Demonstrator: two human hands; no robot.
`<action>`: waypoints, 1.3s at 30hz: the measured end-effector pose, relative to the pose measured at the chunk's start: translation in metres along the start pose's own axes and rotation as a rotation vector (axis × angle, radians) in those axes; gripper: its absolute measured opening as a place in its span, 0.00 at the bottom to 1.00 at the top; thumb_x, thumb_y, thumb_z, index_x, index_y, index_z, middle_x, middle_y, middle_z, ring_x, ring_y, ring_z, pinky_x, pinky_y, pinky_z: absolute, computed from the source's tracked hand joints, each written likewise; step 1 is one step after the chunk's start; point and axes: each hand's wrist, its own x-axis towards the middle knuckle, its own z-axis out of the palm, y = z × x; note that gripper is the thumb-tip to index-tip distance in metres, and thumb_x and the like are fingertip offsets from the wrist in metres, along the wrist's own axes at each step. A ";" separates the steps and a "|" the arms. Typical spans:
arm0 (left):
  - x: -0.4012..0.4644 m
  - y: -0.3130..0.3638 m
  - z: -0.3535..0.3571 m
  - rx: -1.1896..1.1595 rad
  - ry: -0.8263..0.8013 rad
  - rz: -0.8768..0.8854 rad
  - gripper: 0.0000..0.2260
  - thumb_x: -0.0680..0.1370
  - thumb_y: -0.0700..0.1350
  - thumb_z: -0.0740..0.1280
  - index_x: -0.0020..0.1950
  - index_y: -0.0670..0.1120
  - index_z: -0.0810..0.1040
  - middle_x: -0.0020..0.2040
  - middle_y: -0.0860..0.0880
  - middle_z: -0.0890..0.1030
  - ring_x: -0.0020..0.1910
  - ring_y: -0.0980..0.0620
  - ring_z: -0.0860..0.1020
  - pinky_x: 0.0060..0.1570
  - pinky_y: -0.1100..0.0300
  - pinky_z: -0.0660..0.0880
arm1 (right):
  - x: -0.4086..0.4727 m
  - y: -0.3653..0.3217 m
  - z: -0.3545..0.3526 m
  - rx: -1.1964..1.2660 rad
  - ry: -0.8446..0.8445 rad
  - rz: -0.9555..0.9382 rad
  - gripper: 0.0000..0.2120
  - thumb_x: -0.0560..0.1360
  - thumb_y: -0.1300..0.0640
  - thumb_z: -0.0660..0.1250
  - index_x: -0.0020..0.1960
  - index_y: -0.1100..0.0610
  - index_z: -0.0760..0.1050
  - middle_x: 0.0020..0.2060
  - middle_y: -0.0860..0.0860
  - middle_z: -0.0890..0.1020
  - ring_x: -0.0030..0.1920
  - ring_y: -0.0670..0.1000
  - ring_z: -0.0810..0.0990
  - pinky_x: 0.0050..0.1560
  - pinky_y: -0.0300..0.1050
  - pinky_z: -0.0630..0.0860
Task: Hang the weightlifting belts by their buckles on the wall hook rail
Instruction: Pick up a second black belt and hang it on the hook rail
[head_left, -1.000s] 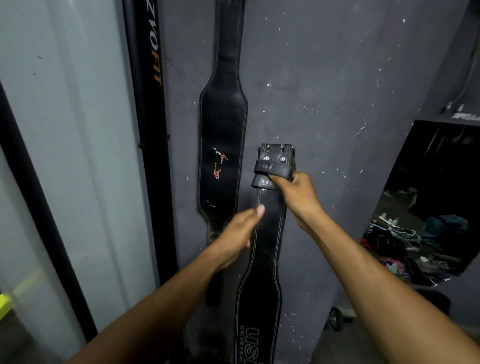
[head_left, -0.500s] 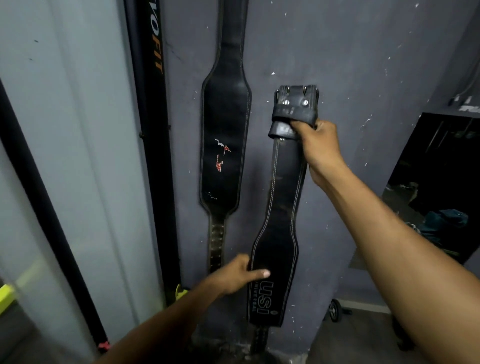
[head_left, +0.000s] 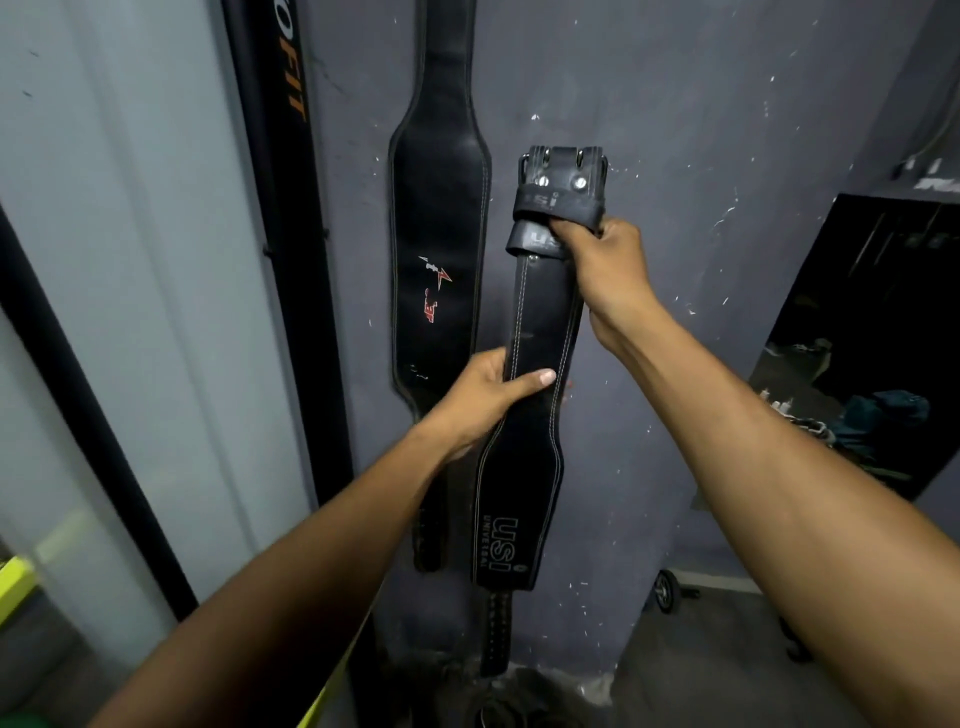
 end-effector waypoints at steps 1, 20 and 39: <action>-0.001 -0.002 -0.002 0.030 -0.031 -0.018 0.09 0.79 0.35 0.70 0.59 0.40 0.81 0.52 0.43 0.87 0.51 0.45 0.86 0.60 0.48 0.81 | 0.000 -0.003 0.000 0.012 0.000 0.005 0.06 0.79 0.62 0.71 0.44 0.57 0.84 0.34 0.47 0.86 0.35 0.43 0.84 0.38 0.38 0.80; -0.041 -0.108 -0.022 0.226 -0.186 -0.321 0.21 0.73 0.48 0.79 0.63 0.47 0.80 0.58 0.50 0.86 0.59 0.52 0.84 0.64 0.55 0.78 | 0.003 -0.001 -0.015 -0.040 -0.020 0.007 0.06 0.78 0.59 0.72 0.42 0.56 0.85 0.38 0.50 0.87 0.41 0.49 0.85 0.47 0.47 0.82; 0.037 0.058 0.023 -0.304 0.178 0.134 0.09 0.86 0.43 0.61 0.55 0.42 0.80 0.44 0.43 0.85 0.41 0.49 0.85 0.47 0.56 0.83 | -0.054 0.087 -0.032 -0.196 -0.230 0.051 0.18 0.80 0.52 0.70 0.68 0.41 0.73 0.61 0.40 0.84 0.64 0.44 0.82 0.71 0.50 0.76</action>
